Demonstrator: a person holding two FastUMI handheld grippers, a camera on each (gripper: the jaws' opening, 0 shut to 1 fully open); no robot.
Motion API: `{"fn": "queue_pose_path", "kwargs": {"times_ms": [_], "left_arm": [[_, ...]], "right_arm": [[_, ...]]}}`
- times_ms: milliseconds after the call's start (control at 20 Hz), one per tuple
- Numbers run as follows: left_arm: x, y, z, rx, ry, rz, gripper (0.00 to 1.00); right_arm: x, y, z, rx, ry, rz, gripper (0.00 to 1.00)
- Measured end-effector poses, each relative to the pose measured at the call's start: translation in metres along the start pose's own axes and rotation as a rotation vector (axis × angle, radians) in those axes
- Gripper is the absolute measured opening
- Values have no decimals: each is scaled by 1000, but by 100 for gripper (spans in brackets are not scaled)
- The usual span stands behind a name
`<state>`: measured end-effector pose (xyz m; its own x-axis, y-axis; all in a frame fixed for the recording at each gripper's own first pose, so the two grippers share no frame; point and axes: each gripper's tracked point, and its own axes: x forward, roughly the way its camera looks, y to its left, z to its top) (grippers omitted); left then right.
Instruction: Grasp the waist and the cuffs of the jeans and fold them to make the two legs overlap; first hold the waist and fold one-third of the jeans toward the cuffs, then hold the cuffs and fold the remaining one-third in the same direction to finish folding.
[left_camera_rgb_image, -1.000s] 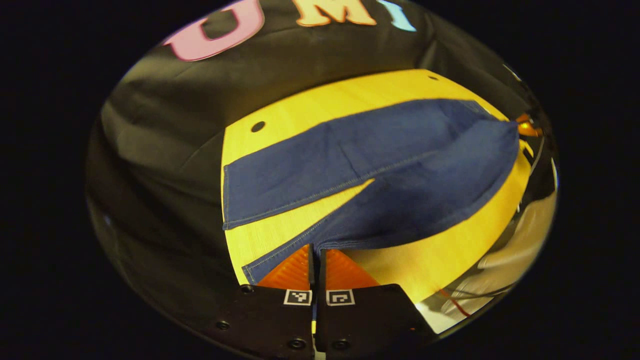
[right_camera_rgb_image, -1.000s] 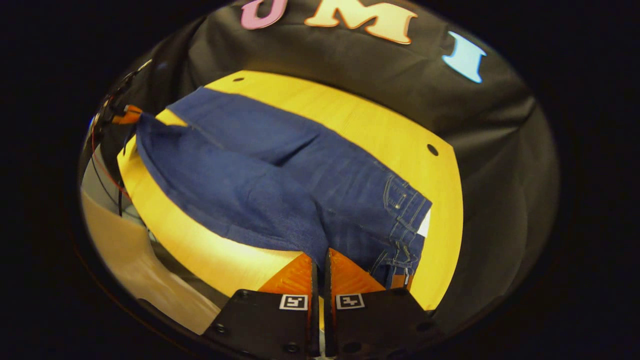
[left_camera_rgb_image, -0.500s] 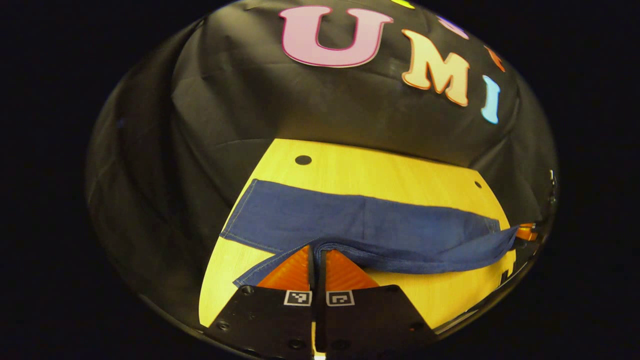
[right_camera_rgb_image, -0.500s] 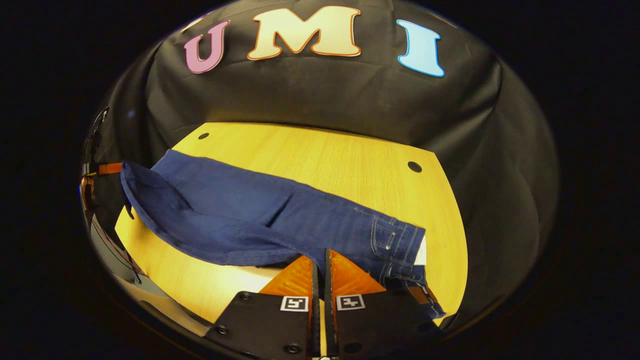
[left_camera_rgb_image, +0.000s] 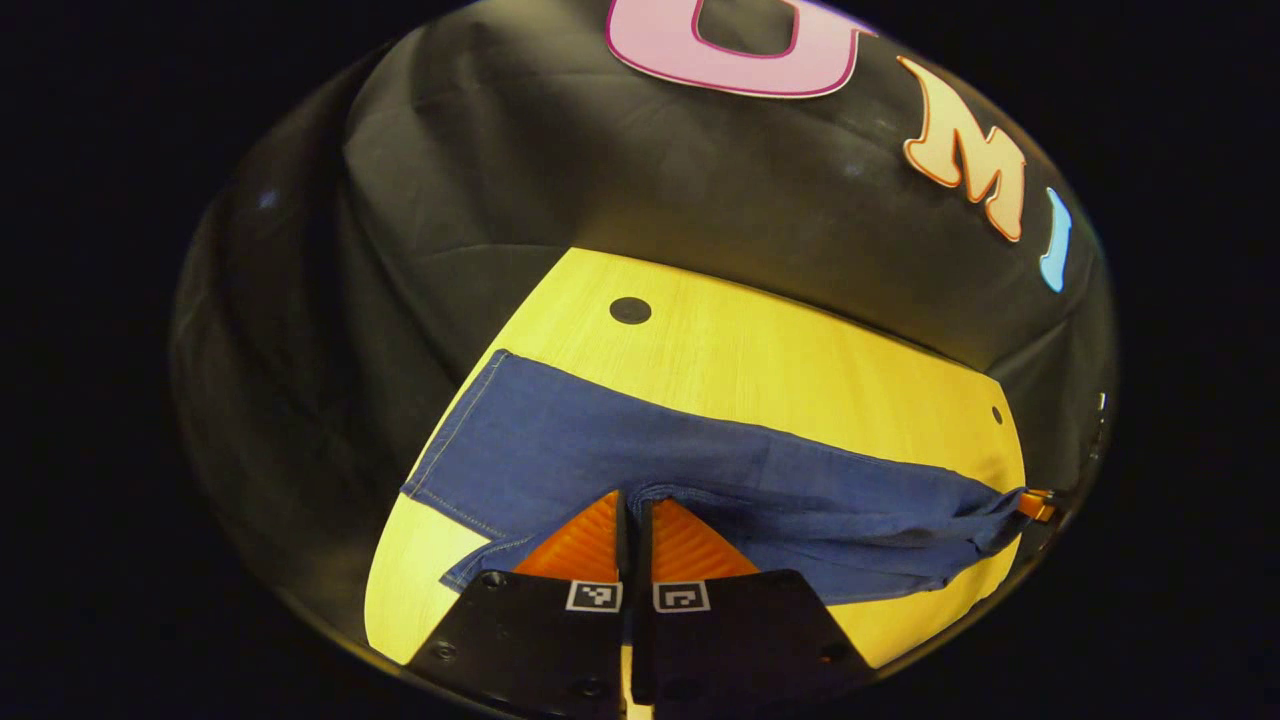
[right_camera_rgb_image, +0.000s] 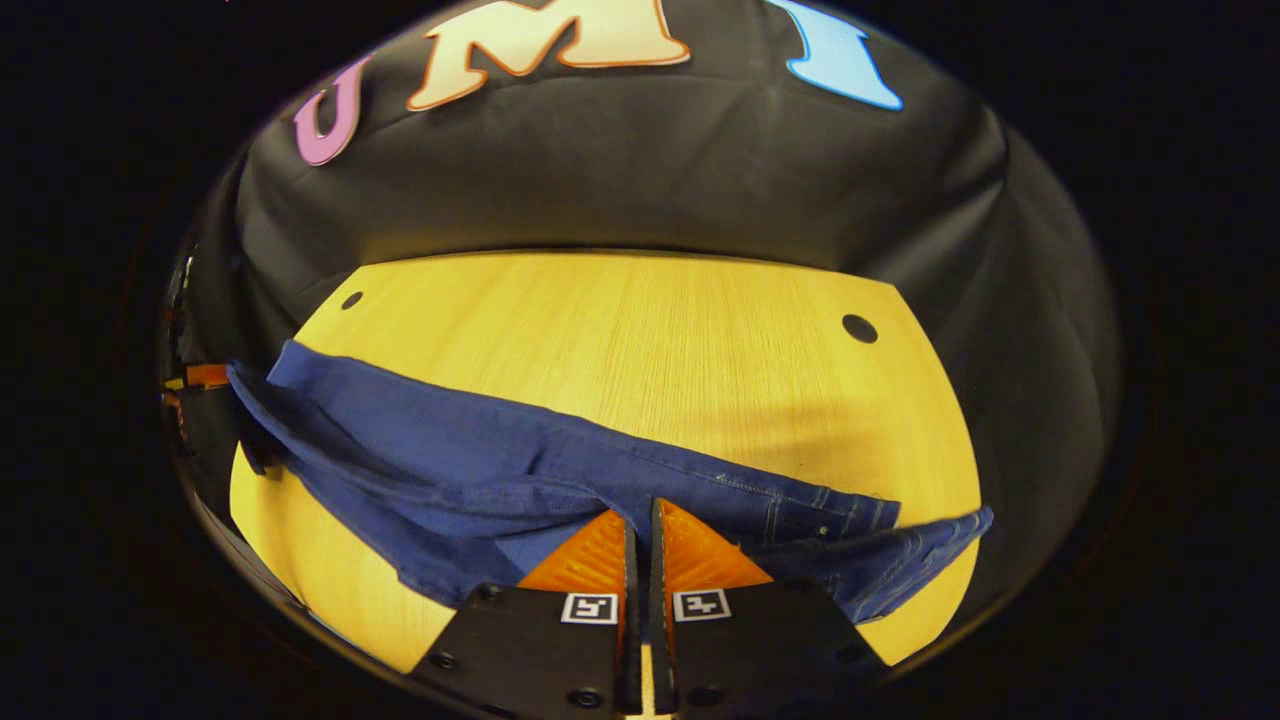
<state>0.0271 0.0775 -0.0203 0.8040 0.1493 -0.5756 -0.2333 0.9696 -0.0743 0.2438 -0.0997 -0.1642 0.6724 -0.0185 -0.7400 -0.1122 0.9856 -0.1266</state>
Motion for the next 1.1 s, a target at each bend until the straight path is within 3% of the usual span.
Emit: {"fn": "queue_pose_path", "kwargs": {"times_ms": [250, 350, 500, 550, 700, 750, 900, 950, 1100], "left_arm": [[2, 6, -8, 41, 79, 44, 0], [1, 6, -6, 72, 91, 62, 0], [1, 8, -1, 112, 78, 87, 0], [1, 10, 1, 126, 71, 97, 0], [-5, 16, 10, 172, 47, 164, 1], [-7, 22, 12, 191, 42, 186, 23], [-4, 39, 23, 185, -17, 218, 89], [-9, 41, 27, 171, -41, 227, 97], [-18, 35, 40, 140, -150, 238, 97]], "right_arm": [[37, -4, -1, 11, 20, -9, 6], [45, -4, -2, 6, 21, -13, 19], [54, -7, -1, 9, 16, -26, 24], [55, -10, 1, 1, 1, -40, 35], [50, -5, 20, 49, -69, -6, 83], [44, -4, 30, 77, -105, 2, 99], [27, -14, 49, 138, -184, 0, 96], [20, -19, 51, 149, -200, -10, 96], [0, -34, 47, 206, -223, -34, 96]]}}
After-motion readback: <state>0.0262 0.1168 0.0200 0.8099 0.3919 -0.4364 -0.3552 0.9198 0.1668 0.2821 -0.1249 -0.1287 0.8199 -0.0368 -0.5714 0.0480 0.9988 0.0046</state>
